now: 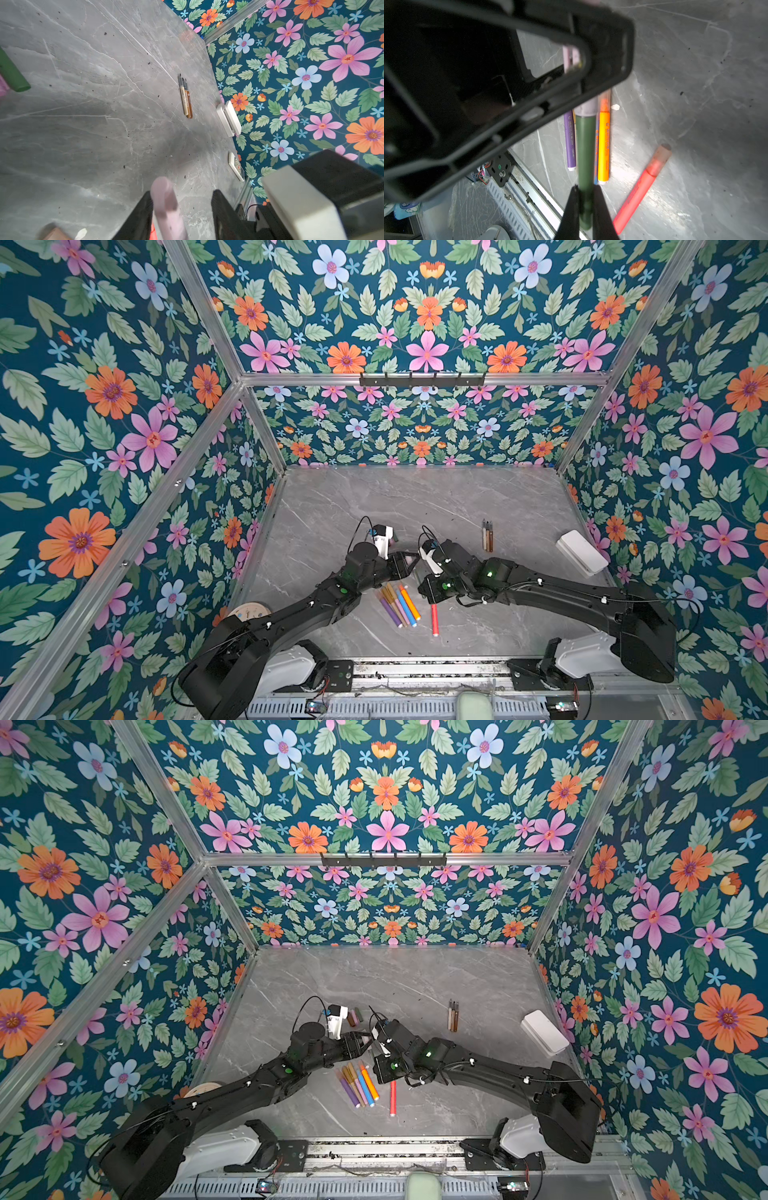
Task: Open the pen caps
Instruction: 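Lift the green pen with the right gripper while the left grasps its pink cap, then pull the pink cap off with the left gripper while the right draws the pen away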
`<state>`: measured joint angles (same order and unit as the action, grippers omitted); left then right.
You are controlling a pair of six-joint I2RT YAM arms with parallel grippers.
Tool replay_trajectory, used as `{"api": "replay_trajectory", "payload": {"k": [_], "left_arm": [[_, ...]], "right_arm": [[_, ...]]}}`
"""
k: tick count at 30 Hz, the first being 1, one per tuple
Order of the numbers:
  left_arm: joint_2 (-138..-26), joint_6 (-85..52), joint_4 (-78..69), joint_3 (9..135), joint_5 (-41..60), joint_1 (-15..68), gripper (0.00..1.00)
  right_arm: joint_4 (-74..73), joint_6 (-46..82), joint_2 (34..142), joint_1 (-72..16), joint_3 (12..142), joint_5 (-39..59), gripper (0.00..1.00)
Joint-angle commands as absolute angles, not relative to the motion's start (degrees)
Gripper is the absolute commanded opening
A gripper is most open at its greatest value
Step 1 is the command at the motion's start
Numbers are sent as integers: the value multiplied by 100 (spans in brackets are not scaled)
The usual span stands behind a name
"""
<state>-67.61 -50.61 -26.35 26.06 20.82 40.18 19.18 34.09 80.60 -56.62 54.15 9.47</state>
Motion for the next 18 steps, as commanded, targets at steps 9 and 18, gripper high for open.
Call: {"api": "replay_trajectory", "payload": {"k": [9,18], "left_arm": [[-6798,-5109,-3084,2635,2523,3885,7],[-6886,-5306,-3376,2611,2764,3867,0]], "right_arm": [[1872,3368,7955,-5668,5361,744,0],[1752,3385,8067,-5666,5385,756,24]]}}
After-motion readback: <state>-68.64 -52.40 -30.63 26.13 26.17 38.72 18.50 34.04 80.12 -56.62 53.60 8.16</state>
